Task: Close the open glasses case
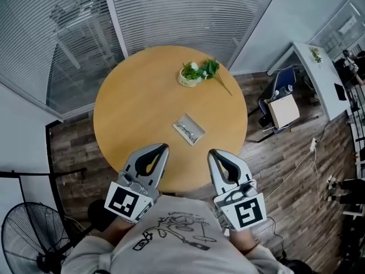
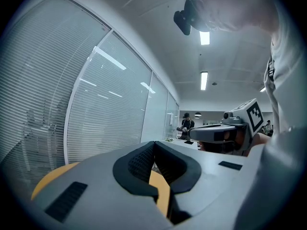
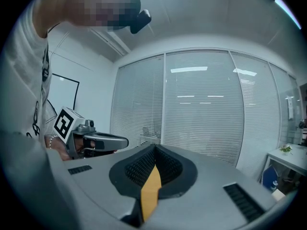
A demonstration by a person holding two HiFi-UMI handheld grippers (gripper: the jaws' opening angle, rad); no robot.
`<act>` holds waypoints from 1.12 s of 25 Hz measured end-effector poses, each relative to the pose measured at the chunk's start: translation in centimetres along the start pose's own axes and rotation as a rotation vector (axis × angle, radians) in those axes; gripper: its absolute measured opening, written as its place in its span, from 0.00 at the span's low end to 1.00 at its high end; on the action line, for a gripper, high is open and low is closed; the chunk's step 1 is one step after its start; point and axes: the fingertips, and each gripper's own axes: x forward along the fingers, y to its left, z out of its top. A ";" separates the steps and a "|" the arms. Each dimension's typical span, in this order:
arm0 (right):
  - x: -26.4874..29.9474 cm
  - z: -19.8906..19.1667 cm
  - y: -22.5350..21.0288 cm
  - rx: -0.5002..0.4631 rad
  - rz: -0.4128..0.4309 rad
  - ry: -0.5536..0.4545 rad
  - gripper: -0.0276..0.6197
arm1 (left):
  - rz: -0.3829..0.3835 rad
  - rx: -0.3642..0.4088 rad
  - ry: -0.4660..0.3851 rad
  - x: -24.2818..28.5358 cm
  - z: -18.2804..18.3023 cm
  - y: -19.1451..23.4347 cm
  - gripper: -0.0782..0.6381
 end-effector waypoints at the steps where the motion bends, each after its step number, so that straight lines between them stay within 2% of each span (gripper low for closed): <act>1: 0.4 -0.4 0.0 -0.010 0.001 0.027 0.05 | -0.001 0.000 0.000 0.1 0.0 0.4 0.13; 4: 1.4 -1.5 0.0 -0.033 0.000 0.105 0.05 | -0.004 0.002 0.000 0.3 0.0 1.7 0.13; 8: 3.2 -0.8 -0.3 0.016 -0.026 0.023 0.05 | -0.005 0.002 0.004 0.8 -0.2 3.1 0.13; 13: 4.0 -2.6 -0.3 -0.010 -0.007 0.096 0.05 | -0.015 -0.002 0.014 1.5 -0.9 4.2 0.13; 18: 5.0 -2.0 -0.8 0.032 -0.040 0.038 0.05 | -0.029 -0.004 0.020 2.0 -1.2 4.7 0.13; 28: 5.1 -2.8 -2.0 0.022 -0.050 0.044 0.05 | -0.038 0.007 0.028 3.3 -1.9 4.1 0.13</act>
